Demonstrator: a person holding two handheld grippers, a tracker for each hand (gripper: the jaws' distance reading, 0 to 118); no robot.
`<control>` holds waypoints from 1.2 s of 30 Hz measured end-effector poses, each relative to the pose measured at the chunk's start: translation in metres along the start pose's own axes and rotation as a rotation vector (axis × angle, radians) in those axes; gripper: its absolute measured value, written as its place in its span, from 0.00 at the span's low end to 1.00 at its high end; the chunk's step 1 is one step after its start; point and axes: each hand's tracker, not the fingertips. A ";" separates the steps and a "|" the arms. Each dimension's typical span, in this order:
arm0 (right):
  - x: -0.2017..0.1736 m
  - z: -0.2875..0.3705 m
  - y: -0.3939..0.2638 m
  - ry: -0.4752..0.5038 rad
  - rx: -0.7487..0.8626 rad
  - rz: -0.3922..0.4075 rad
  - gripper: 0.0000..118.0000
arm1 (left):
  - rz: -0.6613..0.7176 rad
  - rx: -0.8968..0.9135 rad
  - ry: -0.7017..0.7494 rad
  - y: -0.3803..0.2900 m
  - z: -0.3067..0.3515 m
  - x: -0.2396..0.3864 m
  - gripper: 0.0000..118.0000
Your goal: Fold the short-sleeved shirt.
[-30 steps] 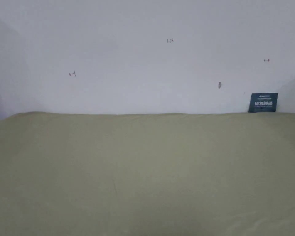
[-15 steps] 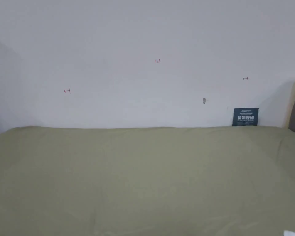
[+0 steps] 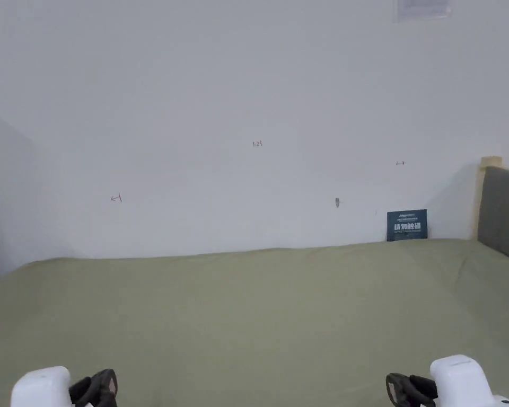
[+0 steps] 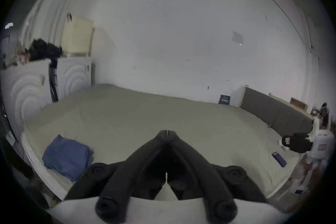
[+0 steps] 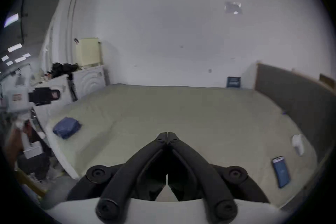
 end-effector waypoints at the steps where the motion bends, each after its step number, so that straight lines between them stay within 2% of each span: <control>1: 0.000 0.002 -0.001 -0.046 -0.005 0.009 0.00 | -0.019 0.027 0.024 -0.003 0.006 0.013 0.00; 4: 0.008 0.002 -0.008 -0.169 0.000 0.023 0.00 | 0.014 0.004 -0.004 -0.002 0.014 0.037 0.00; 6: 0.009 0.006 -0.005 -0.225 0.012 0.043 0.00 | -0.026 -0.019 0.025 -0.001 0.009 0.044 0.00; 11: 0.010 0.017 0.014 -0.203 0.005 0.066 0.00 | -0.047 0.001 0.012 0.010 0.012 0.050 0.00; 15: 0.014 0.036 0.039 -0.259 0.071 0.076 0.00 | -0.082 0.019 0.008 0.030 0.022 0.054 0.01; 17: 0.018 0.044 0.051 -0.266 0.109 0.049 0.00 | -0.075 0.034 -0.003 0.039 0.025 0.051 0.16; 19: 0.021 0.050 0.059 -0.257 0.117 0.018 0.00 | -0.018 0.033 -0.084 0.047 0.027 0.042 0.44; 20: 0.020 0.051 0.061 -0.272 0.117 0.016 0.01 | -0.001 0.032 -0.109 0.050 0.029 0.041 0.44; 21: 0.019 0.053 0.062 -0.279 0.127 0.021 0.04 | -0.015 0.036 -0.082 0.052 0.030 0.041 0.52; 22: 0.019 0.055 0.062 -0.287 0.147 0.033 0.13 | -0.028 0.049 -0.059 0.053 0.032 0.044 0.68; 23: 0.017 0.056 0.061 -0.288 0.166 0.043 0.41 | -0.056 0.077 -0.036 0.053 0.034 0.045 0.86; 24: 0.016 0.054 0.060 -0.293 0.158 0.054 0.88 | -0.070 0.105 -0.026 0.052 0.036 0.046 0.93; 25: 0.014 0.052 0.060 -0.270 0.121 0.068 0.99 | -0.073 0.106 -0.028 0.052 0.036 0.046 0.93; 26: 0.011 0.055 0.059 -0.308 0.202 0.095 0.98 | -0.074 0.099 -0.032 0.050 0.034 0.046 0.93; 36: 0.004 0.051 0.050 -0.296 0.207 0.118 1.00 | -0.095 0.049 -0.018 0.035 0.026 0.044 0.93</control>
